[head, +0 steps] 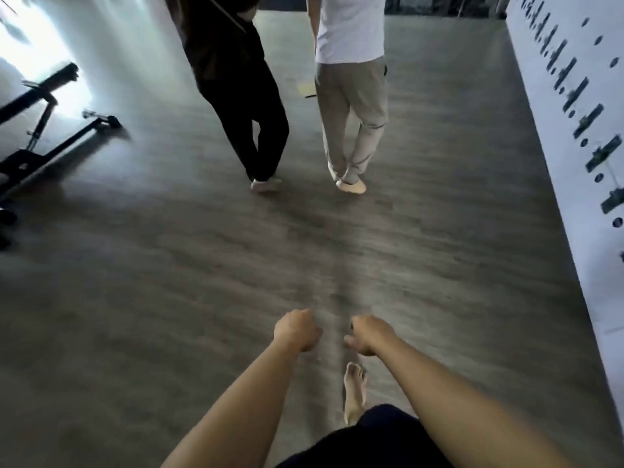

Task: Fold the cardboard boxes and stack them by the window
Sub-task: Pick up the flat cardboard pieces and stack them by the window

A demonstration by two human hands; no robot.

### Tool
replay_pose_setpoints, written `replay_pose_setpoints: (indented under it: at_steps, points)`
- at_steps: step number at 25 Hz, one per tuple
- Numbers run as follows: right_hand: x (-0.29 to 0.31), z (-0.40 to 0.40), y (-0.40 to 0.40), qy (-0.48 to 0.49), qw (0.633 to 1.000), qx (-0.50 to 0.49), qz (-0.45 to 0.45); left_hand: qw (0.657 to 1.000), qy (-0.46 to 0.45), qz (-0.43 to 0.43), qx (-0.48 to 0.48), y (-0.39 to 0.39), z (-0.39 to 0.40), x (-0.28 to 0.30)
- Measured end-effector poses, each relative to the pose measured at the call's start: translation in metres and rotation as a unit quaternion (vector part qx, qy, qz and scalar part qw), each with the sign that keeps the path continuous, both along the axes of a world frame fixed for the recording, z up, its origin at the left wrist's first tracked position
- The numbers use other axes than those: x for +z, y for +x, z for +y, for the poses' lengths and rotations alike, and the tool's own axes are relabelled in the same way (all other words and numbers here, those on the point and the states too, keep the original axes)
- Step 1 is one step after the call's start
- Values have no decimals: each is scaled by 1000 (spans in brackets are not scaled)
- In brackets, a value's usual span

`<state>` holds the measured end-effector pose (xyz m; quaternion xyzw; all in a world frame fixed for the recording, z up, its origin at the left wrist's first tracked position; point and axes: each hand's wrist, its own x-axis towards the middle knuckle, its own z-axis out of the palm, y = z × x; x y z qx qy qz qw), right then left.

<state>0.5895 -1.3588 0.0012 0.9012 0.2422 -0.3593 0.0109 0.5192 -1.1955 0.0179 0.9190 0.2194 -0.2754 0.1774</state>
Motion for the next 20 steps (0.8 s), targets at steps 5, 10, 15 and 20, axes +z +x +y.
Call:
replay_pose_setpoints:
  at_steps: [5, 10, 15, 20]
  points:
    - [24, 64, 171, -12, 1000, 16, 1, 999, -13, -13, 47, 148, 56, 15]
    - [33, 149, 294, -13, 999, 31, -19, 996, -22, -28, 87, 254, 132, 21]
    - [23, 260, 398, -13, 999, 18, -25, 997, -14, -25, 67, 366, 246, 10]
    - [40, 367, 502, 16, 999, -15, -25, 998, 15, -36, 42, 484, 360, 27]
